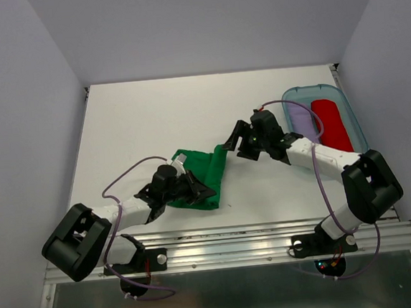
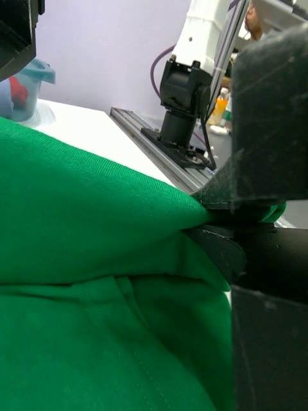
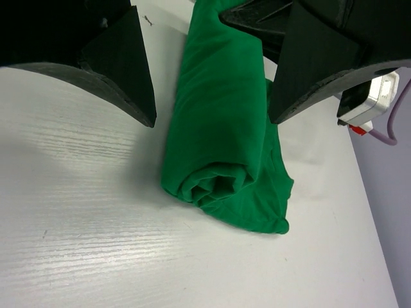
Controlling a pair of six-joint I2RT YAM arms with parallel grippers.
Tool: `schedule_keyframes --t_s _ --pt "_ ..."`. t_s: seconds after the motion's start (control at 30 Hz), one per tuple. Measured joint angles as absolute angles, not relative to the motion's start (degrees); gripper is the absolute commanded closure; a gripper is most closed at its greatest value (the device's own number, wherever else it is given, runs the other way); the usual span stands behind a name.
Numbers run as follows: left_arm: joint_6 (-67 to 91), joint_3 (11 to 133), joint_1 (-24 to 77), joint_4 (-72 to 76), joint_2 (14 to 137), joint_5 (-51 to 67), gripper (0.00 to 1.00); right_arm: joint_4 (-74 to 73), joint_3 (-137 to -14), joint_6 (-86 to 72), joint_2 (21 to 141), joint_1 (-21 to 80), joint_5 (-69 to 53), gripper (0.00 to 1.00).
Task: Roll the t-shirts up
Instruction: Roll the T-shirt to the center of the board.
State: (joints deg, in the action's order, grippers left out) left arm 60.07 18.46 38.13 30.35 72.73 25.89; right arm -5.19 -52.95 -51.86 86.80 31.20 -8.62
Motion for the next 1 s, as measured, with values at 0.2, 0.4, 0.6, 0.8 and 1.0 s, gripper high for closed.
schedule_keyframes --t_s 0.2,0.4,0.6,0.8,1.0 --pt "62.35 15.33 35.73 34.09 72.73 28.27 1.0 -5.5 -54.08 -49.36 86.8 31.2 -11.27 0.27" --pt "63.13 14.57 33.95 35.51 73.54 29.98 1.0 -5.1 -54.17 -48.18 86.8 31.2 -14.85 0.6" --pt "63.4 14.17 32.56 36.27 74.08 30.72 1.0 -3.05 -54.17 -47.94 88.2 32.4 -17.15 0.88" --pt "63.51 14.0 31.99 36.64 74.24 31.07 1.0 -1.26 -54.19 -47.86 92.14 34.72 -18.24 0.92" --pt "63.48 14.0 31.75 36.67 74.94 31.46 0.92 -0.58 -56.42 -47.81 98.17 36.12 -19.16 0.93"
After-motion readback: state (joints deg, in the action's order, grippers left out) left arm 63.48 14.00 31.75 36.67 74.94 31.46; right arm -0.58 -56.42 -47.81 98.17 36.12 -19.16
